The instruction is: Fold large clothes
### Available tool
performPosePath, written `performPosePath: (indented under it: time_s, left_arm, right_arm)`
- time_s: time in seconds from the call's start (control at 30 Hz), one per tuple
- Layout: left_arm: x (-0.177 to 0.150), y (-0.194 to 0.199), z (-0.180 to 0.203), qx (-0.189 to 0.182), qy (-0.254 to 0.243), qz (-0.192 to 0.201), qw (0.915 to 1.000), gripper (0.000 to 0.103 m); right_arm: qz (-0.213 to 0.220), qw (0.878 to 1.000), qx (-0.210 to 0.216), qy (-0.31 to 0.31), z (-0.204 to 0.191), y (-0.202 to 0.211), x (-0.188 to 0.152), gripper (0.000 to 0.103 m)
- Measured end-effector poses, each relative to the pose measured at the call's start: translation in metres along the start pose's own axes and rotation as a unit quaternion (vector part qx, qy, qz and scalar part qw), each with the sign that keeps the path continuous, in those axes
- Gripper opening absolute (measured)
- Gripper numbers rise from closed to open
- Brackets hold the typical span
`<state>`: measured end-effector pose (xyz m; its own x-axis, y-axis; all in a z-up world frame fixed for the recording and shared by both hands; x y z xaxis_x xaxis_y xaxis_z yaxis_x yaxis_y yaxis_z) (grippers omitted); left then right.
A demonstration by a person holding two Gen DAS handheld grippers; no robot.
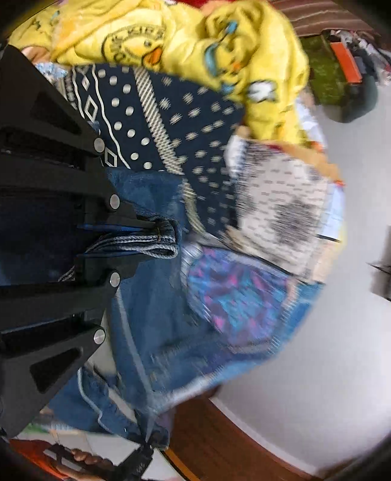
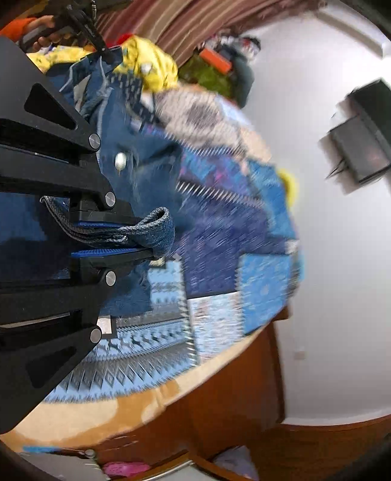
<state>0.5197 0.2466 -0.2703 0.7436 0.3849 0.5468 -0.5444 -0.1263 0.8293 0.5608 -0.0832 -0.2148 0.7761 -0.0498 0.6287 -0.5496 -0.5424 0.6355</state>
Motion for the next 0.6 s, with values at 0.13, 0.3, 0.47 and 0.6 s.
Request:
performPosePath:
  time_s: [0.13,0.3,0.47,0.6]
  left_arm:
    - [-0.006,-0.029,-0.001,0.013,-0.015,-0.027,0.9994,0.019]
    - [0.010,-0.004,0.005,0.074,-0.085,0.013,0.9935,0.026]
    - [0.019,0.045,0.007,0.063,-0.103,0.051,0.9914,0.055]
    - [0.004,0.075,0.016,0.047,-0.134,0.063,0.9879,0.066]
  right_arm:
    - [-0.013,1.000,0.004,-0.023,0.018,-0.011,-0.007,0.015]
    - [-0.012,0.999,0.009,-0.039,0.022,0.011,0.007,0.039]
    - [0.000,1.000,0.006,0.017,-0.004,0.045,0.015,0.047]
    - [0.006,0.995,0.011,0.096,-0.040,0.072,-0.003,0.059]
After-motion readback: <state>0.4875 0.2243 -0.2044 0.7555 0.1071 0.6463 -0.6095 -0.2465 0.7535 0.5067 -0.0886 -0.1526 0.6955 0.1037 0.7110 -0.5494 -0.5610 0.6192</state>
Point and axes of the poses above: each gripper's, at about its wrist camera, not at the fingertips, and y roughly against the way its jaws point, z to its right, x to its top, the point moved 5 cm from there along -y, roughly the way its jaws point, and after that the axes turned 10 degrees about x, right-handed, at the moved point
